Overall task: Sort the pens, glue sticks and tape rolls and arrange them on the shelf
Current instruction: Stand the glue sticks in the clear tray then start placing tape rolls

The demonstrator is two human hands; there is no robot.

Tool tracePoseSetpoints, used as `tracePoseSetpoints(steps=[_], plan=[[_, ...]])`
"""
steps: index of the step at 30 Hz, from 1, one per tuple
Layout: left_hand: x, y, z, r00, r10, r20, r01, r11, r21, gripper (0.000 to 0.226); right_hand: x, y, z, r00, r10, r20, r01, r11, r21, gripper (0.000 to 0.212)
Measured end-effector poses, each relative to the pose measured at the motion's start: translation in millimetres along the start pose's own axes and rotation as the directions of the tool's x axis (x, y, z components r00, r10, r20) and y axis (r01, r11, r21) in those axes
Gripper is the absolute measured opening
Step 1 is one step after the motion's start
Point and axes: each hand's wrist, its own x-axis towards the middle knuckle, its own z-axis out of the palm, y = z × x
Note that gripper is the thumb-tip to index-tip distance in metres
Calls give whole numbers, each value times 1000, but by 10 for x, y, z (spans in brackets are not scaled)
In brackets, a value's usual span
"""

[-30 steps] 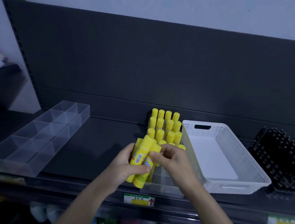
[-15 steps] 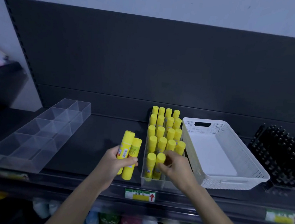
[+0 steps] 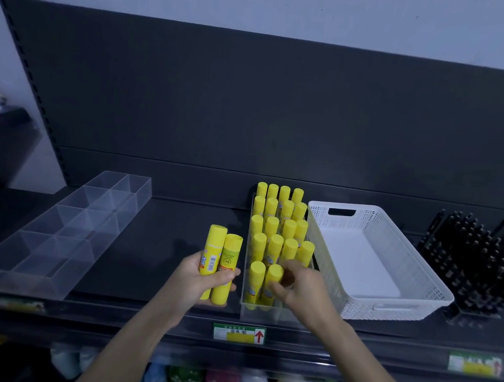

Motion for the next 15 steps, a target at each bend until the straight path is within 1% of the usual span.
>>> tracePoseSetpoints(steps=[2,4,6,7,9,10,12,14,15], plan=[[7,13,17,1000,4,18,-4,1000,3,19,-12,3,-18,1000,17,7,-17,1000,12,25],[11,39,39,999,8,34,-9,1000,11,20,-18,9,-61,999,50,17,-51,998,26,31],[18,75,63,998,18,52,-19,1000,20,20,-19,-19,-158,997,70,-17,-70,997,45,35],[23,99,78,998,25,63,-27,999,26,19,-19,-50,-221,996,65,-56,-61,996,72,33],[45,154,125,995,46,89,-49,998,41,16,-26,-165,-355,991,44,-126,-19,981,194,25],[58,185,162,993,60,106,-65,997,49,14,-25,-241,-414,991,30,-132,7,963,271,21],[72,241,265,986,86,144,-95,994,58,13,-18,-354,-486,996,-28,-88,58,929,365,11],[66,277,377,979,102,175,-116,991,72,12,-22,-393,-488,998,-60,-20,63,908,414,16],[59,283,423,976,108,191,-123,990,71,11,-29,-385,-488,999,-50,-3,46,888,457,18]])
